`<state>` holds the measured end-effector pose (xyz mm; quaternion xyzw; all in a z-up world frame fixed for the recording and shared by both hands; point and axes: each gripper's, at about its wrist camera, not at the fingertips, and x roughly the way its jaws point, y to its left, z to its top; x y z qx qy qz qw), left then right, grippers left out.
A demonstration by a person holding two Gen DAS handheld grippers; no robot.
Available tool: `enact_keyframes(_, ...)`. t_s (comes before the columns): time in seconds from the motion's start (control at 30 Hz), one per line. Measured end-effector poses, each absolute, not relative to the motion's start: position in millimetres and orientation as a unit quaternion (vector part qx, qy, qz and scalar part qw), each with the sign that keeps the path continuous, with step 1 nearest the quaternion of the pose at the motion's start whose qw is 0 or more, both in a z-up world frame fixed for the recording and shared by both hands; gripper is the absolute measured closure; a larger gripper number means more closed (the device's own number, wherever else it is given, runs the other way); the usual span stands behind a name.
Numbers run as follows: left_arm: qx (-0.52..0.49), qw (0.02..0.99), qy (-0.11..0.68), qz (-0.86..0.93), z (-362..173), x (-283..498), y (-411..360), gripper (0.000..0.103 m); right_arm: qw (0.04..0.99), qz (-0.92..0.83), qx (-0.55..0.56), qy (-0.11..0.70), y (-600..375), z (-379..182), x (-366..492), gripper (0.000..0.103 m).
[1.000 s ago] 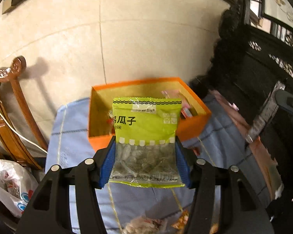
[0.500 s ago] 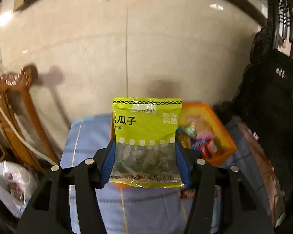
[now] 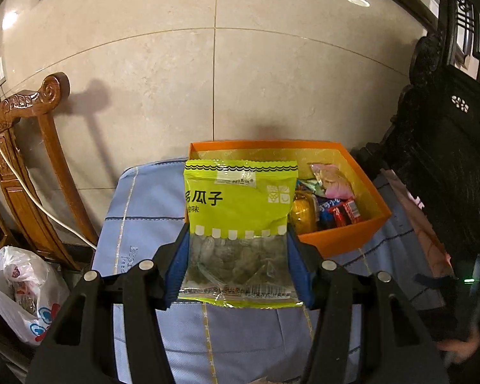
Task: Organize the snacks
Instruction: 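Release the Snickers bar with the right tool while the left tool holds the seed bag over the box, then release the seed bag into the box with the left tool while the right tool grasps the brown wafer bar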
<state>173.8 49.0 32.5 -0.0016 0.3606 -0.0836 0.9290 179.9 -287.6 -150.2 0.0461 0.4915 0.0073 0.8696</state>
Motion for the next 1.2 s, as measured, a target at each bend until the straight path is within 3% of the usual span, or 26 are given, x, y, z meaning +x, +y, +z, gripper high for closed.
enact_keyframes(0.1, -0.006, 0.927, 0.366, -0.081, 30, 172, 51, 0.049, 0.863, -0.012, -0.010, 0.506, -281, -187, 188, 0.016)
enact_keyframes(0.13, -0.007, 0.927, 0.366, -0.080, 29, 172, 52, 0.049, 0.864, -0.008, -0.007, 0.503, -281, -191, 187, 0.044)
enact_keyframes(0.17, -0.010, 0.927, 0.368, -0.076, 28, 172, 53, 0.049, 0.860, -0.005, 0.003, 0.509, -282, -197, 187, 0.079)
enact_keyframes(0.23, -0.014, 0.926, 0.369, -0.075, 27, 172, 54, 0.049, 0.853, -0.010, 0.034, 0.521, -287, -206, 183, 0.084)
enact_keyframes(0.43, -0.002, 0.925, 0.370, -0.091, 27, 169, 44, 0.049, 0.850, 0.010, 0.108, 0.516, -294, -185, 168, 0.086)
enact_keyframes(0.63, -0.009, 0.925, 0.368, -0.098, 30, 172, 40, 0.049, 0.912, 0.043, 0.102, 0.395, -284, -75, 164, 0.086)
enact_keyframes(0.8, 0.013, 0.927, 0.366, -0.085, 36, 202, 30, 0.049, 0.939, 0.064, 0.088, 0.325, -276, -3, 222, 0.086)
enact_keyframes(1.17, 0.048, 0.928, 0.366, -0.055, 43, 257, 17, 0.049, 0.932, 0.083, 0.089, 0.340, -263, 11, 311, 0.086)
enact_keyframes(1.2, 0.058, 0.931, 0.358, -0.043, 43, 261, 15, 0.047, 0.931, 0.082, 0.090, 0.345, -262, 8, 316, 0.082)
